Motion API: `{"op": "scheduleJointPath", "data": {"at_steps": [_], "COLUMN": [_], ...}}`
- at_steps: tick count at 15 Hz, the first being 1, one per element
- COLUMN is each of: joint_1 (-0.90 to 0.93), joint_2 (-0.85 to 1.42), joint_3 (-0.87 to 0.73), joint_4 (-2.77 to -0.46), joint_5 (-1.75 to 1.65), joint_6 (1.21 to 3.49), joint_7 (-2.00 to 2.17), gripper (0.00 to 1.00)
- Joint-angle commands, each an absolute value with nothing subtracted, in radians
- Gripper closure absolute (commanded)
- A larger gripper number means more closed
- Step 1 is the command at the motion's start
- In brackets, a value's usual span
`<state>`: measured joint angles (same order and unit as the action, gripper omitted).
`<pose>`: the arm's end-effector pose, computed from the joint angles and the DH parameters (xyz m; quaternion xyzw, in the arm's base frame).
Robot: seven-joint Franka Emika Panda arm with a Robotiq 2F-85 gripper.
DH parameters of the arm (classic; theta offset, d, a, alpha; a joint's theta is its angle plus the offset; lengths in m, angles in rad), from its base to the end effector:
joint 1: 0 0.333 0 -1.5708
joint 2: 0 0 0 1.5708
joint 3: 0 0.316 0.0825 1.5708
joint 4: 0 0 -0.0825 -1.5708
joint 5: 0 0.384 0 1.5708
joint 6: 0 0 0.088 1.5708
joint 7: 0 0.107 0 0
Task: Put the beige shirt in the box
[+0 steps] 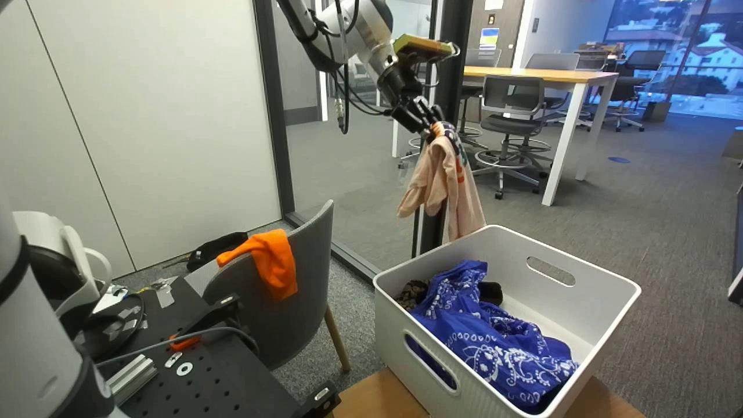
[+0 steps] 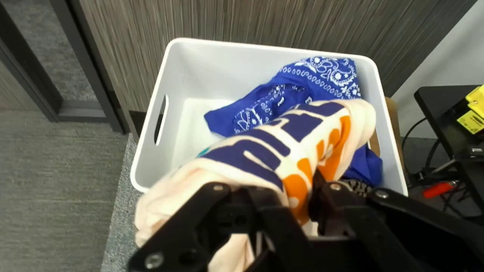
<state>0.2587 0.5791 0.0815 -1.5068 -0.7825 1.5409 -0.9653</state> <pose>0.6424 0.1367 0.3231 0.6591 0.6183 -0.3435 0.2554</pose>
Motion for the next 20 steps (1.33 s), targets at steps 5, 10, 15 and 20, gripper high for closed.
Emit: {"op": "scheduleJointPath", "data": {"at_steps": [5, 10, 15, 20], "joint_1": [0.091, -0.019, -0.095, -0.143], "joint_2": [0.345, 0.301, 0.304, 0.329], "joint_3": [0.075, 0.050, -0.002, -0.042], "joint_4": [-1.607, -1.720, -1.830, -1.907], "joint_5": [-0.697, -0.544, -0.443, -0.390], "joint_6": [1.580, 1.750, 2.015, 2.219], "joint_7": [-0.770, -0.636, -0.525, -0.468], "gripper": [0.90, 0.89, 0.89, 0.90]}}
